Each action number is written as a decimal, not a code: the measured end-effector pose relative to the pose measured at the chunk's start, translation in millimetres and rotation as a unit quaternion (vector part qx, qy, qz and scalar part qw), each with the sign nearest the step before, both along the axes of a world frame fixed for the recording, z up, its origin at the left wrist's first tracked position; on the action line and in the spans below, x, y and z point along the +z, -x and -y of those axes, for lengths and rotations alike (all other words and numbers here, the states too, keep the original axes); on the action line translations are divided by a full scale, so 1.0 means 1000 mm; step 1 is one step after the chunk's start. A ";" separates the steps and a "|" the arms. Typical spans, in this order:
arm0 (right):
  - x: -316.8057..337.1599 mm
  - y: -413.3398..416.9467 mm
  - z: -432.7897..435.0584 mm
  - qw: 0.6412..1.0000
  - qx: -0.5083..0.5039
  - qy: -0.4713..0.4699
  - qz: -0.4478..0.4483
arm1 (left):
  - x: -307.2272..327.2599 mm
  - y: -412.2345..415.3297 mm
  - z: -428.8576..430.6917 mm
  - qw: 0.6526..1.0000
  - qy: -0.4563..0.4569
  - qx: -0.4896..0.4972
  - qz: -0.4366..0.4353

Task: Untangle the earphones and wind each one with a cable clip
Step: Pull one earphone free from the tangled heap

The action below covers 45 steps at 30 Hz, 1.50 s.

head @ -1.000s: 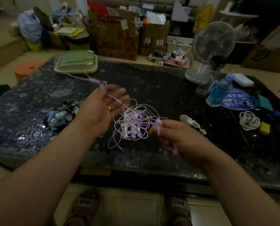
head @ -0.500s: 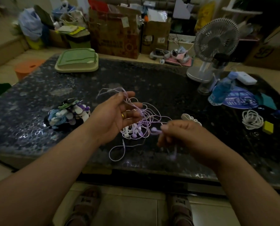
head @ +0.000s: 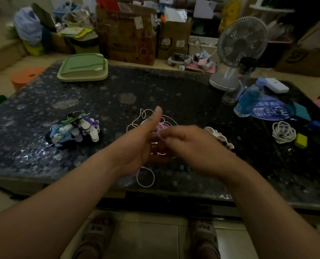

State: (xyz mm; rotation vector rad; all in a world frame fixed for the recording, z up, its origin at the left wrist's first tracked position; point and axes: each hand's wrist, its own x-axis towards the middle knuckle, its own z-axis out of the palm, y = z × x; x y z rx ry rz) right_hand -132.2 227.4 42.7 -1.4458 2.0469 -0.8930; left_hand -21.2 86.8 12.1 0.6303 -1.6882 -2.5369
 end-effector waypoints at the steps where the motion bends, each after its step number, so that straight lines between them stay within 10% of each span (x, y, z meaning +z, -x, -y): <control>1: -0.003 -0.007 -0.001 0.994 0.042 -0.011 -0.097 | 0.000 0.001 0.000 1.000 -0.016 0.015 -0.004; 6: -0.006 -0.029 -0.014 0.992 0.102 0.014 -0.075 | 0.001 0.003 0.010 0.986 -0.121 0.110 -0.027; 13: 0.000 0.007 -0.009 0.952 -0.225 0.139 0.156 | 0.006 -0.001 0.026 0.978 -0.172 0.031 -0.112; 18: -0.011 -0.004 -0.004 0.949 -0.064 0.009 0.308 | 0.013 -0.003 0.020 0.978 -0.172 0.004 -0.119; 28: -0.026 -0.004 0.002 0.958 -0.262 0.117 -0.020 | 0.009 -0.005 0.022 0.983 -0.151 0.048 -0.095; 38: -0.018 -0.009 0.005 0.903 -0.217 0.068 0.364 | 0.005 -0.007 0.027 0.985 -0.138 0.070 -0.070; 45: 0.006 0.012 -0.019 0.817 -0.149 0.203 0.519 | -0.010 -0.018 0.040 0.992 0.104 0.006 0.071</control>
